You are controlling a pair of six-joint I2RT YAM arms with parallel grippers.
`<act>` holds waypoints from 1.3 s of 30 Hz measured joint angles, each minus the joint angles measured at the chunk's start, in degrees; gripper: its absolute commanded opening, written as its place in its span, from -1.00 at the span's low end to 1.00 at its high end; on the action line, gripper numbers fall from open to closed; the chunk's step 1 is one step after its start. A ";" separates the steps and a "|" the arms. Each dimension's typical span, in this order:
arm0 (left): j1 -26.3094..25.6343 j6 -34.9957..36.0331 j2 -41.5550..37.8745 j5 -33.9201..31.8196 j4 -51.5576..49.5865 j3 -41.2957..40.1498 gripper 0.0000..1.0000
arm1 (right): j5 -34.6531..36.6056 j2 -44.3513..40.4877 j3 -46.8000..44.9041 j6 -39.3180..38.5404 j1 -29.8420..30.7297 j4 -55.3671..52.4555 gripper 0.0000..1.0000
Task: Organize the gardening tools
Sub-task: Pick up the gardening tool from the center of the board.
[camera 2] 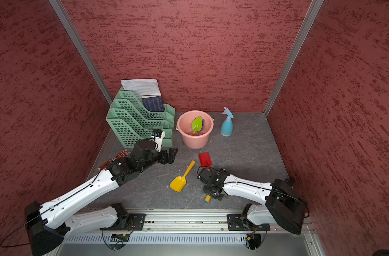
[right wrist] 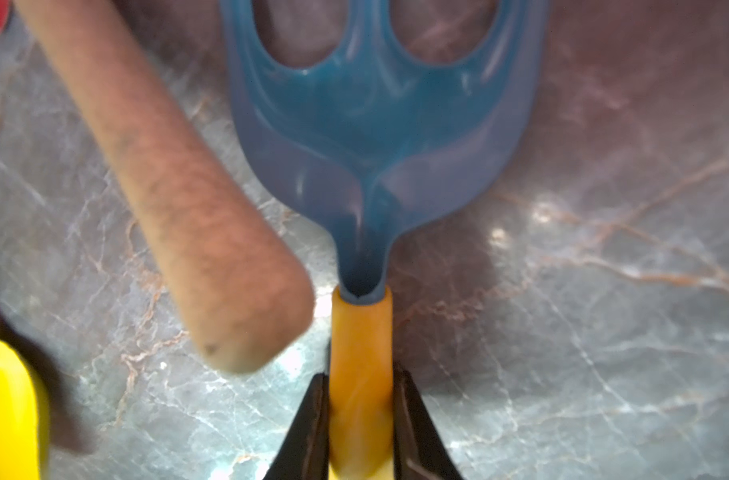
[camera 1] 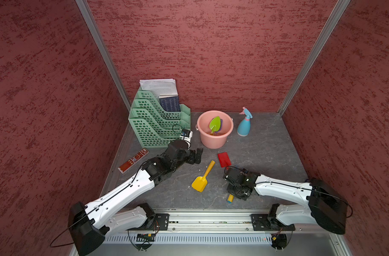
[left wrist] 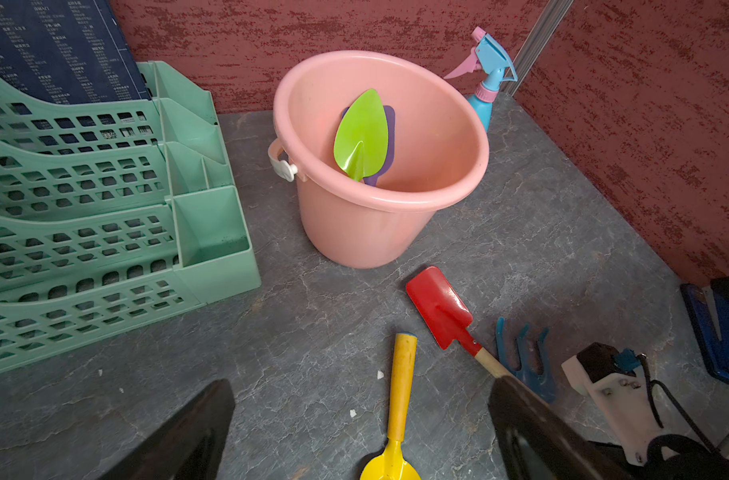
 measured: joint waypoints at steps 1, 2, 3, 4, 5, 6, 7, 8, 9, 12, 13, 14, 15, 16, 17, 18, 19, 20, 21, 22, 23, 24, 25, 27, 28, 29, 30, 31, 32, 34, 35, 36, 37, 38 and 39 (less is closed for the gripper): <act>0.09 0.00 -0.09 -0.07 -0.04 0.00 0.99 | -0.04 -0.02 0.00 0.02 -0.02 0.00 -1.00; 0.22 0.00 -0.13 -0.15 -0.09 0.00 0.99 | -0.07 -0.13 -0.07 0.02 -0.04 0.00 -1.00; 0.24 0.00 -0.15 -0.17 -0.13 0.00 0.99 | -0.09 -0.35 -0.22 0.04 -0.04 0.07 -1.00; 0.22 0.00 -0.15 -0.17 -0.26 0.00 0.99 | -0.11 -0.83 -0.50 0.09 -0.04 0.04 -1.00; 0.22 0.00 -0.15 -0.17 -0.46 0.00 0.99 | -0.11 -1.46 -0.87 0.15 -0.04 -0.33 -1.00; 0.22 0.00 -0.15 -0.17 -0.63 0.00 0.99 | -0.11 -2.21 -1.25 0.31 -0.04 -0.83 -1.00; 0.24 0.00 -0.15 -0.20 -0.81 0.00 0.99 | -0.09 -3.28 -1.66 0.48 -0.04 -1.77 -1.00; 0.24 0.00 -0.15 -0.17 -0.98 0.00 0.99 | -0.04 -4.72 -1.99 0.79 -0.04 -3.06 -1.00; 0.24 0.00 -0.15 -0.17 -1.03 -0.02 0.99 | 0.09 -6.01 -2.12 0.98 -0.04 -4.28 -1.00; 0.26 -0.02 -0.42 -0.17 -1.29 -0.17 0.99 | 1.49 -11.17 -2.10 1.79 -0.04 -8.66 -1.00; 0.28 -0.02 -0.63 -0.17 -1.38 -0.28 1.00 | 2.25 -12.72 -1.79 1.95 -0.04 -10.51 -1.00; 0.28 -0.02 -0.87 -0.17 -1.44 -0.37 0.99 | 3.10 -13.97 -1.22 2.05 -0.04 -12.41 -1.00; 0.35 -0.02 -1.03 -0.17 -1.49 -0.42 0.99 | 3.89 -14.91 -0.57 2.10 -0.04 -13.94 -1.00; 0.35 -0.04 -1.22 -0.15 -1.51 -0.48 0.99 | 5.18 -15.85 0.70 2.05 -0.04 -16.26 -1.00; 0.39 -0.09 -1.33 -0.13 -1.64 -0.50 0.99 | 6.34 -16.41 2.12 1.99 -0.04 -18.34 -1.00; 0.46 -0.22 -1.40 -0.09 -1.66 -0.52 0.99 | 7.54 -16.74 3.85 1.81 -0.04 -20.35 -1.00; 0.57 -0.44 -1.42 0.02 -1.66 -0.57 1.00 | 8.96 -16.85 5.92 1.57 -0.04 -22.36 -1.00; 0.63 -0.57 -1.42 0.07 -1.70 -0.61 0.99 | 10.75 -16.79 8.61 1.16 -0.04 -24.57 -1.00; 0.72 -0.74 -1.42 0.15 -1.70 -0.70 0.99 | 12.24 -16.65 10.91 0.72 -0.04 -26.10 -1.00; 0.83 -0.92 -1.42 0.33 -1.73 -0.83 0.99 | 13.94 -16.44 13.44 0.11 -0.04 -27.56 -1.00; 0.87 -1.03 -1.42 0.52 -1.75 -0.96 0.99 | 15.82 -16.02 16.24 -0.81 -0.04 -28.96 -1.00; 0.94 -1.14 -1.42 0.72 -1.84 -1.07 0.99 | 17.59 -15.47 19.02 -1.95 -0.04 -29.99 -1.00; 1.01 -1.36 -1.42 1.07 -1.99 -1.16 0.99 | 19.58 -14.69 21.79 -3.26 -0.04 -30.77 -1.00; 1.25 -1.55 -1.42 2.03 -2.10 -1.36 0.99 | 23.50 -12.46 27.06 -6.62 -0.04 -31.52 -1.00; 1.40 -1.79 -1.42 2.73 -2.14 -1.44 0.99 | 25.68 -10.84 29.97 -9.16 -0.04 -31.43 -1.00; 1.60 -1.97 -1.42 3.45 -2.27 -1.51 0.99 | 27.52 -9.14 32.59 -11.34 -0.04 -31.36 -1.00; 1.81 -2.03 -1.42 4.28 -2.38 -1.53 0.99 | 29.18 -7.45 35.01 -13.55 -0.07 -31.19 -1.00; 2.01 -2.14 -1.40 5.14 -2.51 -1.55 0.99 | 30.99 -5.33 37.70 -16.33 -0.26 -30.45 -1.00; 2.21 -2.21 -1.33 6.01 -2.56 -1.55 0.99 | 32.20 -3.65 39.69 -18.71 -0.46 -29.62 -1.00; 2.60 -2.36 -1.18 8.17 -2.91 -1.55 0.99 | 34.03 -0.17 43.06 -24.48 -1.14 -26.12 -1.00; 2.80 -2.36 -1.09 9.18 -3.15 -1.55 0.99 | 34.47 0.96 43.89 -26.82 -1.64 -24.35 -1.00; 3.02 -2.38 -0.98 10.49 -3.41 -1.55 0.99 | 34.84 2.10 44.44 -29.57 -2.40 -22.05 -1.00; 3.26 -2.36 -0.90 11.89 -3.58 -1.55 0.99 | 35.08 3.17 44.87 -32.61 -3.45 -19.52 -1.00; 3.50 -2.36 -0.83 13.07 -3.76 -1.55 0.99 | 35.06 4.00 45.24 -34.93 -4.42 -17.55 -1.00; 3.76 -2.36 -0.83 14.29 -3.87 -1.55 0.99 | 35.04 4.96 45.75 -37.48 -5.55 -15.41 -1.00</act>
